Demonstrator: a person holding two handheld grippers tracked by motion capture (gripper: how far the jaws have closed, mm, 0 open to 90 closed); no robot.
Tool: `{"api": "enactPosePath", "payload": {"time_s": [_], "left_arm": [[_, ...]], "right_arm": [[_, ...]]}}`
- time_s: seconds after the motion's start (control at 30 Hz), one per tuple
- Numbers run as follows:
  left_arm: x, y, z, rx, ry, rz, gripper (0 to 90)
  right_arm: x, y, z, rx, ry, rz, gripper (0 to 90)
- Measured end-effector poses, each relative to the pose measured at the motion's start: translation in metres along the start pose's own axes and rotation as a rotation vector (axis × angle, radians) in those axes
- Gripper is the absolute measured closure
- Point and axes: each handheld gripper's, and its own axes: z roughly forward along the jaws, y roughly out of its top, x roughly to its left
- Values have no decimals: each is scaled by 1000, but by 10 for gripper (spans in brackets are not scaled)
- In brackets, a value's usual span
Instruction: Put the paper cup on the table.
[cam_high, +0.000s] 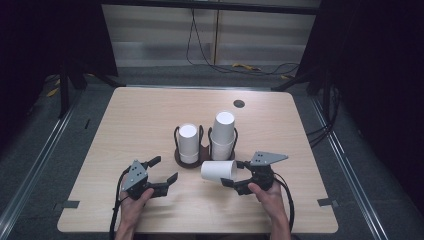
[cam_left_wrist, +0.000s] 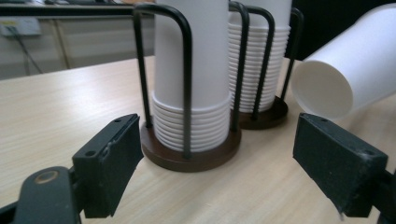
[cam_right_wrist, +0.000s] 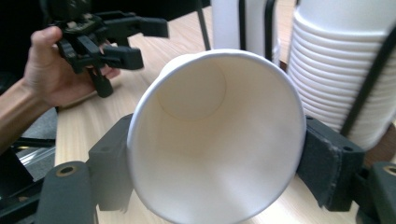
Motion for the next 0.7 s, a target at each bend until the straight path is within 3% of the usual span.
{"api": "enactPosePath", "payload": {"time_s": [0.27, 0.43, 0.6, 0.7], "left_arm": [[-4, -1, -1, -6, 43, 39, 155], [-4, -1, -2, -16, 63, 29, 156], [-2, -4, -9, -91, 90, 0, 162], [-3, -4, -9, -84, 102, 16, 162]], "right_arm": [[-5, -3, -15, 26, -62, 21, 225], [-6, -4, -22, 54, -115, 47, 226], [-4, -3, -23, 95, -158, 61, 228], [-5, -3, -23, 117, -181, 71, 230]]}}
